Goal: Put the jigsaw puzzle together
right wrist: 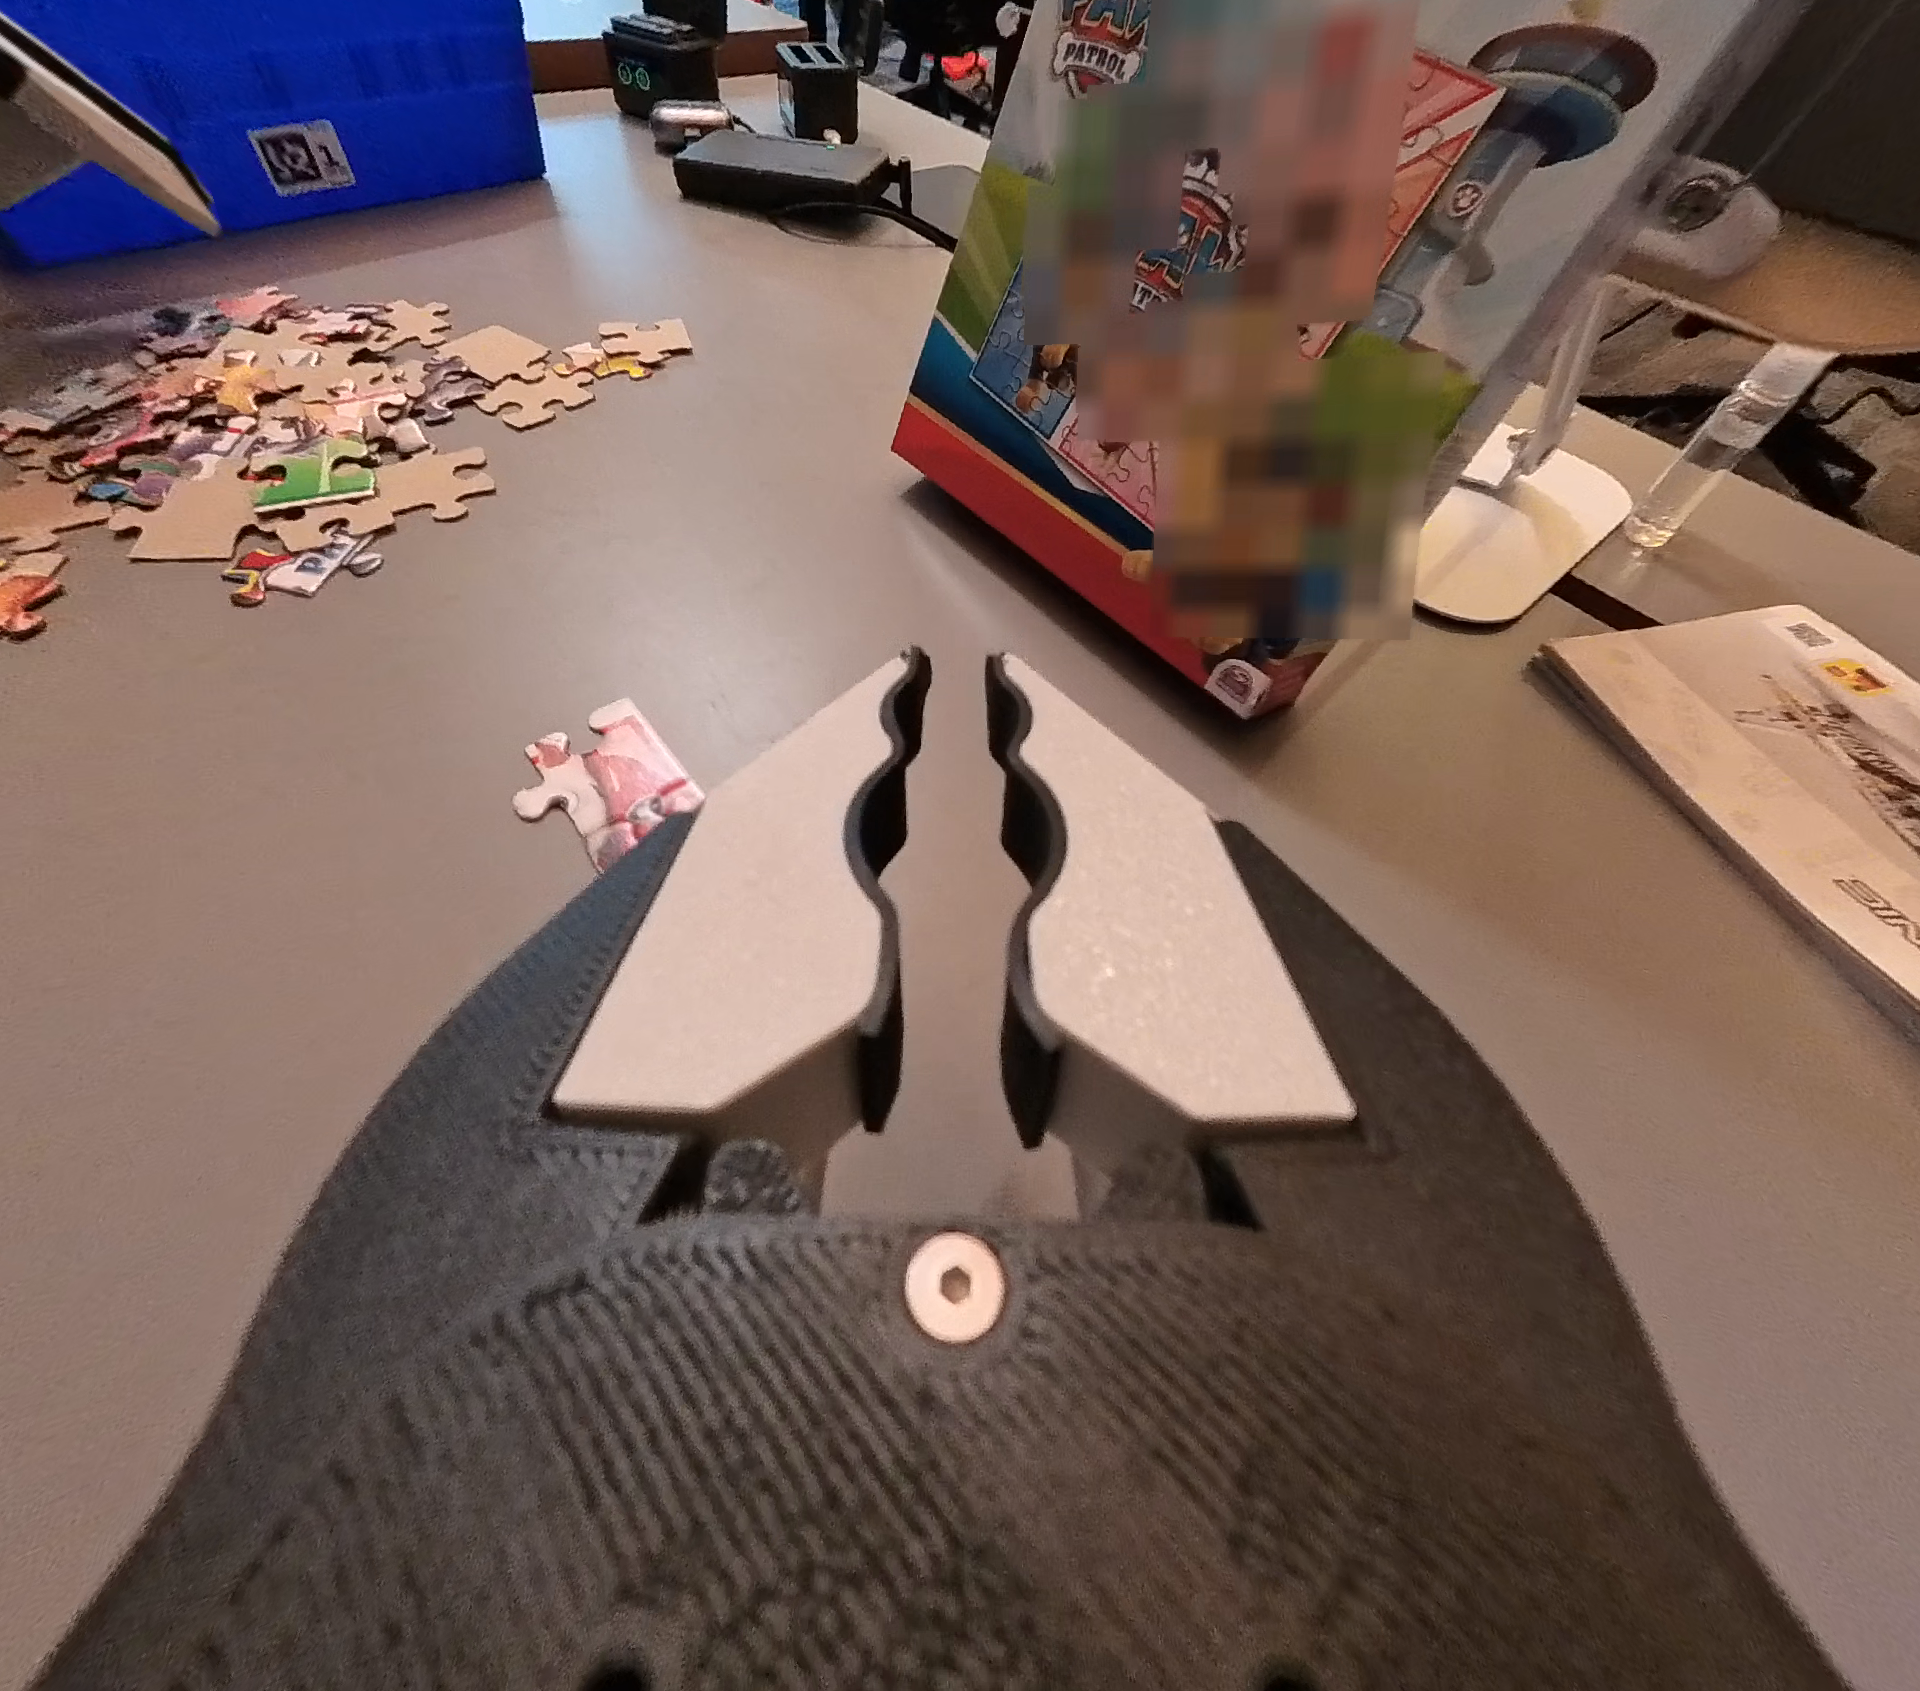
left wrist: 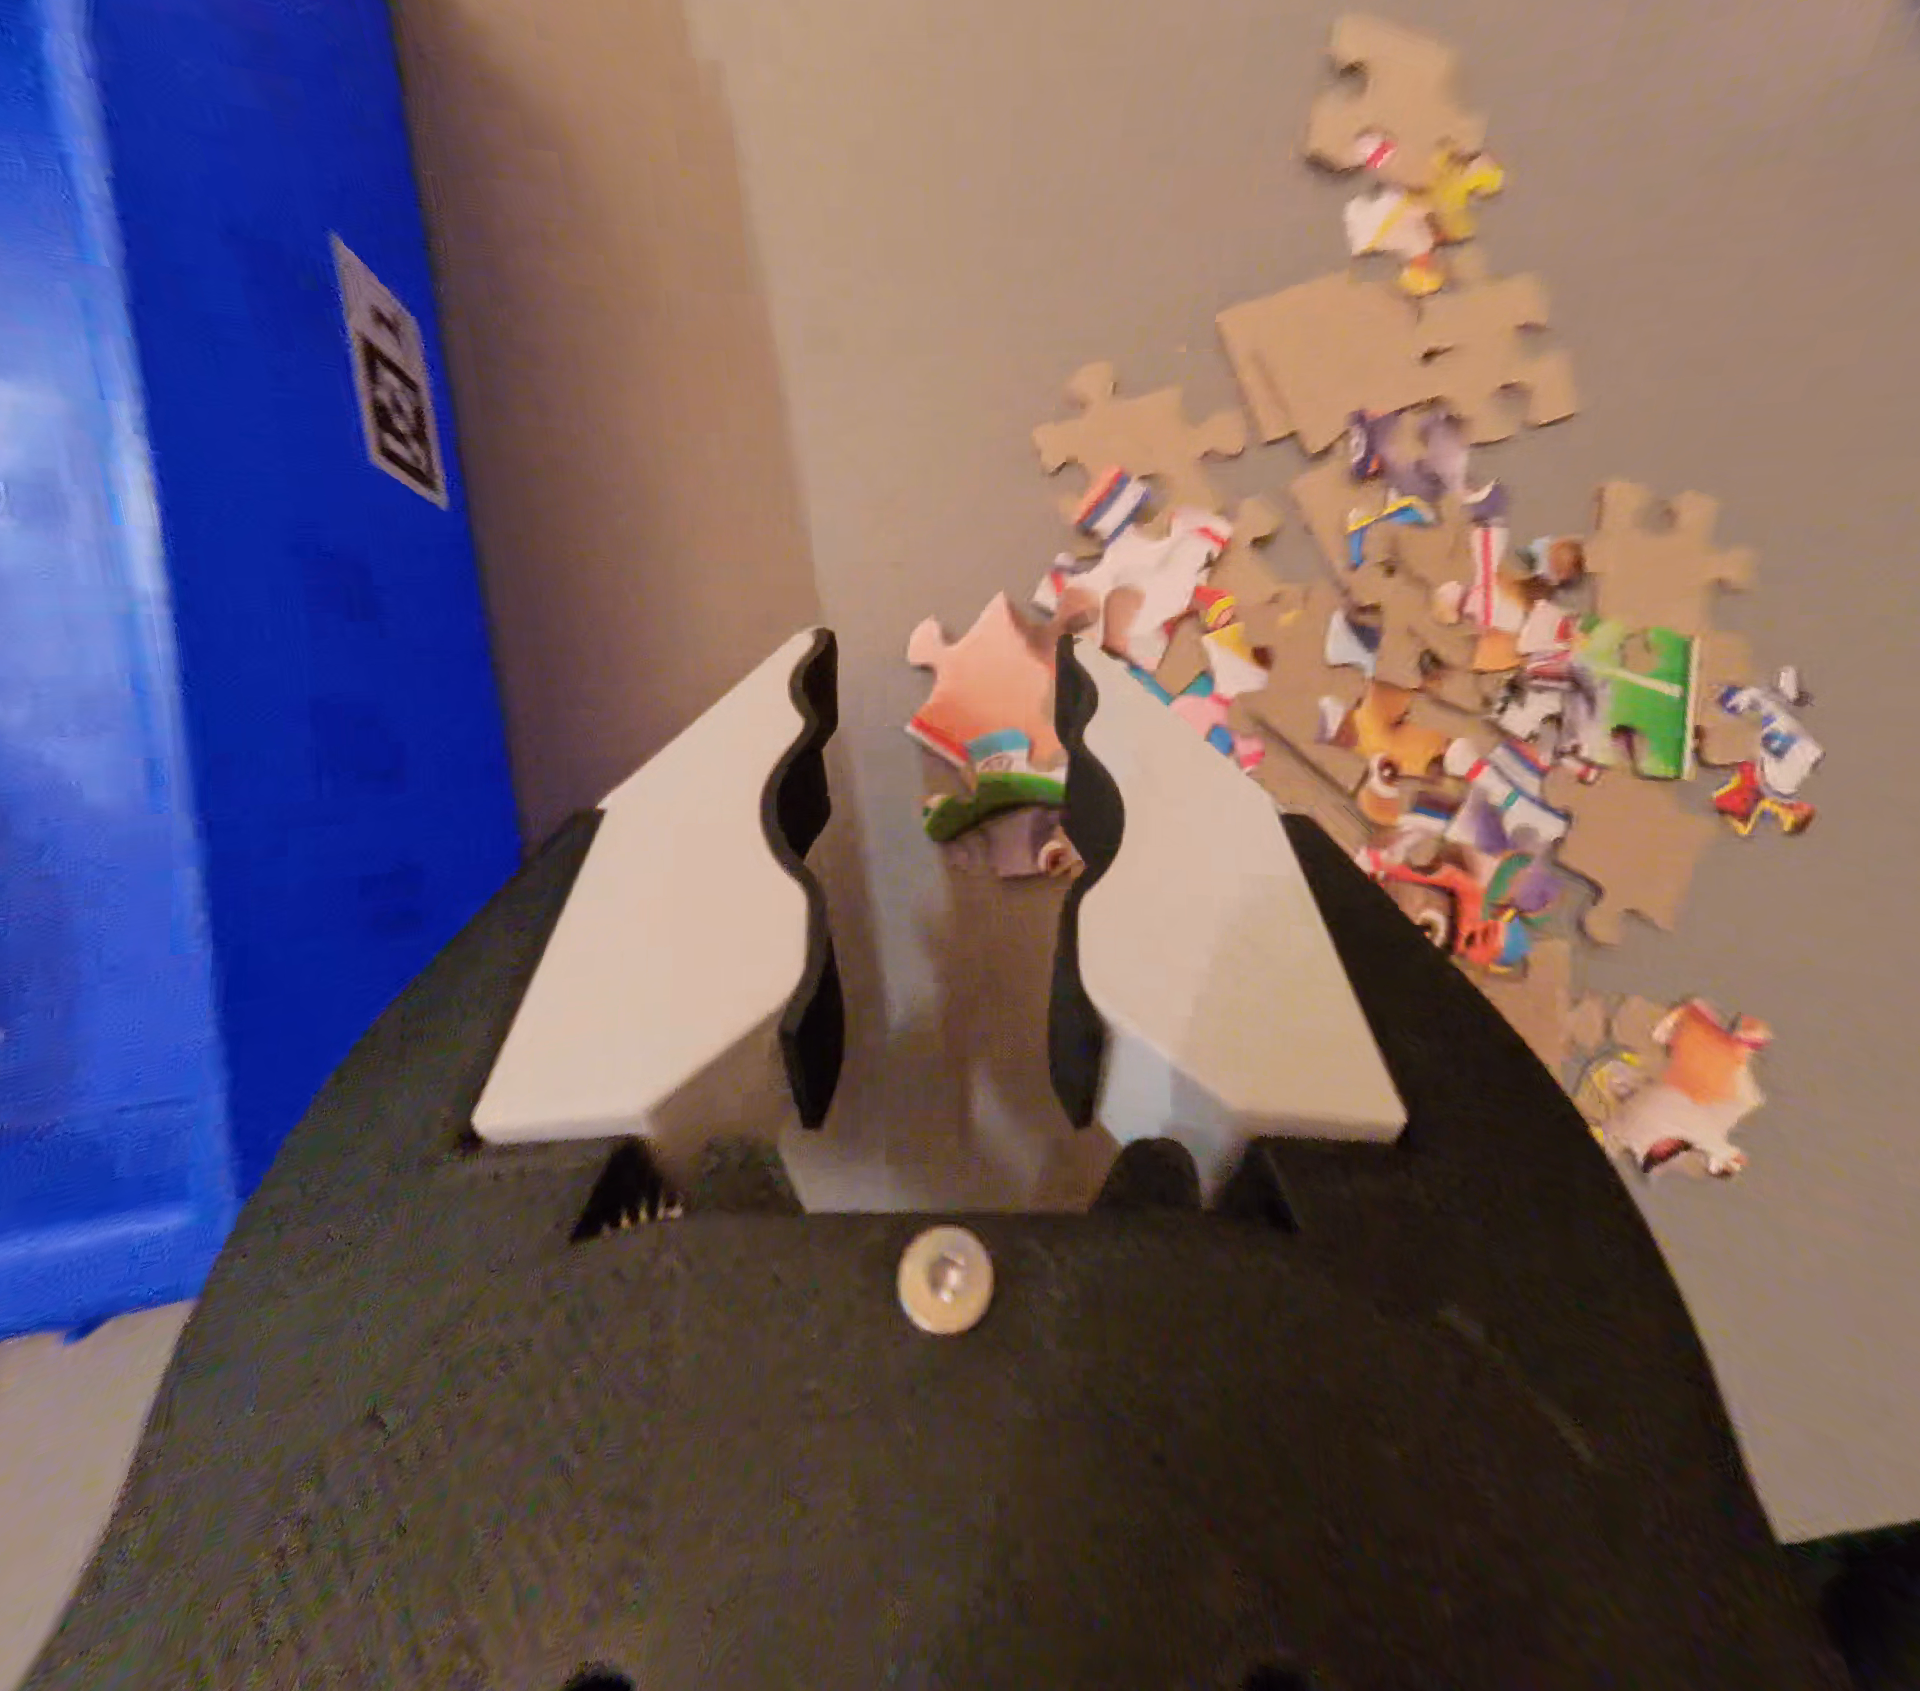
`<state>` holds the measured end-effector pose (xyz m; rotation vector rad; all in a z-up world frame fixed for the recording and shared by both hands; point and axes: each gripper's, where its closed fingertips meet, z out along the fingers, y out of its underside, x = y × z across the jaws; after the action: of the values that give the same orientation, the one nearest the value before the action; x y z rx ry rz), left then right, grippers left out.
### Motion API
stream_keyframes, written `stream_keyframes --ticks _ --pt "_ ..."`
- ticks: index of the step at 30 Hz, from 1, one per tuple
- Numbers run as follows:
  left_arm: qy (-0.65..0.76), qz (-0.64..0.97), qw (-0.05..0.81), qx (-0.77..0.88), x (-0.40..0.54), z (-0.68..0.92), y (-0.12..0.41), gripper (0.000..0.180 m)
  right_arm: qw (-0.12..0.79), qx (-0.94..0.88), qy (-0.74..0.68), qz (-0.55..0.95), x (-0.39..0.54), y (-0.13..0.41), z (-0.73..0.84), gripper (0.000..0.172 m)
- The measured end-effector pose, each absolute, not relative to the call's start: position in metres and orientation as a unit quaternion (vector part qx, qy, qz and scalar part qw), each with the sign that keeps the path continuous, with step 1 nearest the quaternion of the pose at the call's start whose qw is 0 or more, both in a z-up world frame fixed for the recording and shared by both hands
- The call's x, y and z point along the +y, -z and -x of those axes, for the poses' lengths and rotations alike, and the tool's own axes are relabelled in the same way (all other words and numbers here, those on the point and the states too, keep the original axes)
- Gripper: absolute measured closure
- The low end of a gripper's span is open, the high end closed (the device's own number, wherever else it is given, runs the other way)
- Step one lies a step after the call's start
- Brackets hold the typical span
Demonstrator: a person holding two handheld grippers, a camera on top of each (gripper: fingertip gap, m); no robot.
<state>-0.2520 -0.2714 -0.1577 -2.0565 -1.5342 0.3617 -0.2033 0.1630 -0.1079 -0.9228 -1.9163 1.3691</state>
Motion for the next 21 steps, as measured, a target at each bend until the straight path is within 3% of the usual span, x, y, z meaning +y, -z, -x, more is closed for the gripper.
stream_keyframes --ticks 17,21 --pt "-0.124 0.803 0.209 -0.544 -0.259 0.250 0.191 0.128 0.295 -0.726 -0.516 0.347 0.162 0.112 0.203 0.162" --pt "-0.101 0.811 0.206 -0.539 -0.255 0.242 0.194 0.133 0.293 -0.727 -0.515 0.347 0.162 0.113 0.203 0.162"
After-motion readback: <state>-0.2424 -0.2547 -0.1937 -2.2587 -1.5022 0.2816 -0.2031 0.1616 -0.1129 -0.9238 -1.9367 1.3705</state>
